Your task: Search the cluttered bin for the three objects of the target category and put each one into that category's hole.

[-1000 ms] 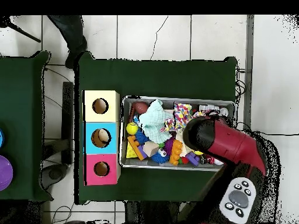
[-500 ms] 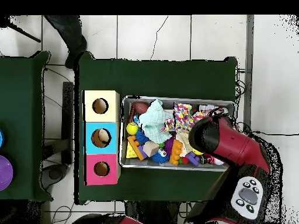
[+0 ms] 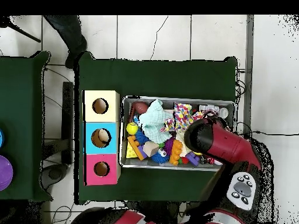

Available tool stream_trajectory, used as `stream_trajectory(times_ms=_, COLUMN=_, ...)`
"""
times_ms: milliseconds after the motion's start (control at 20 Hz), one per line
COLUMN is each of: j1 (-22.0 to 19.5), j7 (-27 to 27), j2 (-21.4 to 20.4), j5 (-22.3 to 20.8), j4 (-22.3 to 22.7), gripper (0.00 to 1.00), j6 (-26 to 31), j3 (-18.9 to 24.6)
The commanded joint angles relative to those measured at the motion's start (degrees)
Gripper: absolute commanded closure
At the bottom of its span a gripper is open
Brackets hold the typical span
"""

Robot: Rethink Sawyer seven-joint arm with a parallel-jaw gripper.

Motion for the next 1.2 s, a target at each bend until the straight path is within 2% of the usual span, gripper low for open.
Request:
stream_trajectory(times_ms=50, j1=-1.27, j7=6.76, j2=4.84, j5=-0.07, j4=3.46, gripper=0.00, j6=-2.02, j3=8.39)
stream_trajectory(times_ms=600, j1=-3.51, j7=5.13, j2=10.08, j5=-0.90, j4=-1.91, gripper=0.00, j6=-5.62, j3=8.91)
stream_trajectory(times_ms=900, j1=-5.46, j7=4.90, j2=10.11, j5=-1.27, j4=-1.11, gripper=0.00, j6=-8.38, j3=12.33)
stream_trajectory(times_ms=1100, j1=-9.17, j7=3.11, j2=7.01, j5=-2.91, j4=2.24, gripper=0.00, j6=-8.37, j3=18.93)
stream_trajectory(times_ms=1200, j1=-11.10, j7=2.54, j2=3.94, j5=-2.10, j4=5.94, gripper=0.00, j6=-4.58, j3=22.94)
